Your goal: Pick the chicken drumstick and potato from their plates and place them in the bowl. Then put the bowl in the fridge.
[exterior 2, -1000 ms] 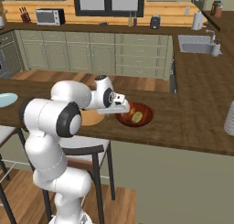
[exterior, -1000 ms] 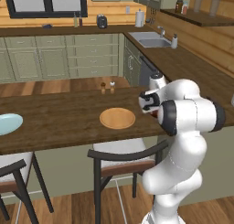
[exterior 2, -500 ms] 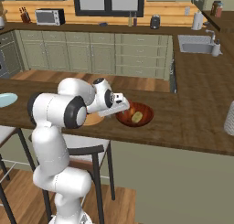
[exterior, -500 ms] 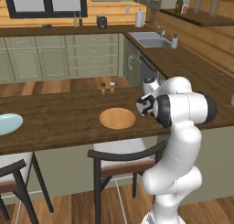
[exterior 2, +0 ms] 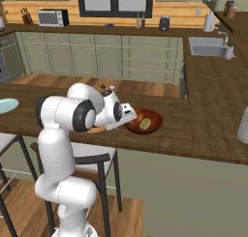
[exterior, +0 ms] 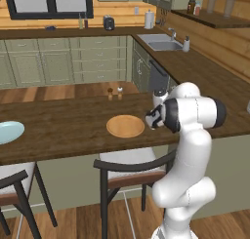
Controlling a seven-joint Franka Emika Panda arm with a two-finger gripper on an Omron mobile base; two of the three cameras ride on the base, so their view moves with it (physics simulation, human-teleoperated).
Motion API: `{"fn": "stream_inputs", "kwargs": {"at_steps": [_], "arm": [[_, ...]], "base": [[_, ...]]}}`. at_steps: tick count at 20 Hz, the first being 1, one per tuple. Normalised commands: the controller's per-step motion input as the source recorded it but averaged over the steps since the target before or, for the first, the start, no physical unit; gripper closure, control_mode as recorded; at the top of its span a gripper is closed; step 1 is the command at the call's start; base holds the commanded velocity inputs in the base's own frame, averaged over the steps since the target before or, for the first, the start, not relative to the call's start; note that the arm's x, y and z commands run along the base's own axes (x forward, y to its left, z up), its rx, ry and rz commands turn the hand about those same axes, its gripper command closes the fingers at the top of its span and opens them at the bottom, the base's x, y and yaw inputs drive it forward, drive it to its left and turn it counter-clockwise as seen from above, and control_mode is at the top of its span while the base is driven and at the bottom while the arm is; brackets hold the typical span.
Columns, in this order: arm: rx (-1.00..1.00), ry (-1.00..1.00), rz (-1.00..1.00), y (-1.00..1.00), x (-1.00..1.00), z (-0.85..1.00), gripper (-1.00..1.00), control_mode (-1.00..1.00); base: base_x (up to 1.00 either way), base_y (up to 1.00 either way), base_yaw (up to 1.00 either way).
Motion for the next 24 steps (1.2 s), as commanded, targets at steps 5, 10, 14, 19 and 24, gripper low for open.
{"fn": "stream_inputs", "kwargs": {"at_steps": [5,10,14,19,24], "arm": [[-0.01,0.0,0.14,-0.14,0.25,-0.22,-1.0,-1.0],[-0.05,0.0,0.11,0.0,0.29,-0.22,-1.0,-1.0],[-0.04,-0.02,0.08,0.0,0.04,-0.02,-1.0,-1.0],[-0.03,-0.03,0.05,-0.13,0.0,0.0,1.0,-1.0],[0.0,0.0,0.0,-0.19,-0.18,0.0,1.0,-1.0]], "base": [[0.0,0.0,0.0],[0.0,0.0,0.0],[0.0,0.0,0.0],[0.0,0.0,0.0],[0.0,0.0,0.0]]}}
